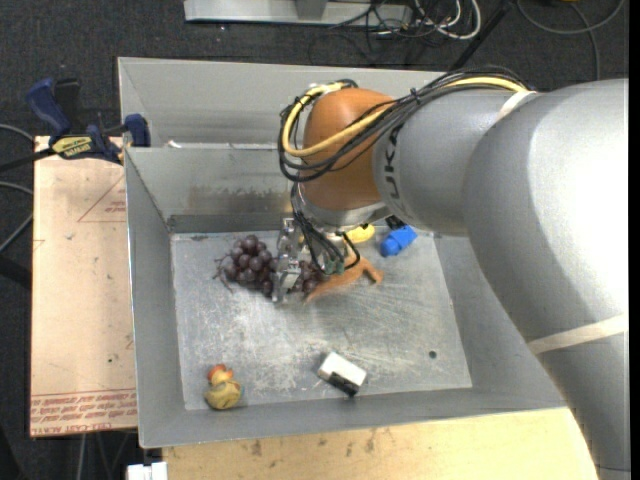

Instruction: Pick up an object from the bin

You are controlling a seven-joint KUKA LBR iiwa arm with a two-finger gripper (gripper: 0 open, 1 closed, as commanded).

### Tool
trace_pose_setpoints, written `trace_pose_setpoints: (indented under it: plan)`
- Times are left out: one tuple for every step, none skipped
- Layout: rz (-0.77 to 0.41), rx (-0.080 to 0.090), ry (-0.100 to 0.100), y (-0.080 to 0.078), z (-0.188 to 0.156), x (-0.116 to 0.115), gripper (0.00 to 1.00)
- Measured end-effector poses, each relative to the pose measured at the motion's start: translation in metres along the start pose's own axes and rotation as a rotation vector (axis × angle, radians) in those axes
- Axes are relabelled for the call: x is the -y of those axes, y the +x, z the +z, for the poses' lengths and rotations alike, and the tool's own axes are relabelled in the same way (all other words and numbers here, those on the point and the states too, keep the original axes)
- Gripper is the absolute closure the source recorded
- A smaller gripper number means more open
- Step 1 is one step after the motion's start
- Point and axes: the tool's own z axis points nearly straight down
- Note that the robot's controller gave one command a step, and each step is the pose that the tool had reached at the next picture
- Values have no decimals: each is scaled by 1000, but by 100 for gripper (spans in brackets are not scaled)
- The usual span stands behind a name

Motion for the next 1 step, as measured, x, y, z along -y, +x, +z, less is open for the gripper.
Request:
trace_pose_setpoints:
  plan:
    - [0, -3, 1, 1, -8, 0, 100]
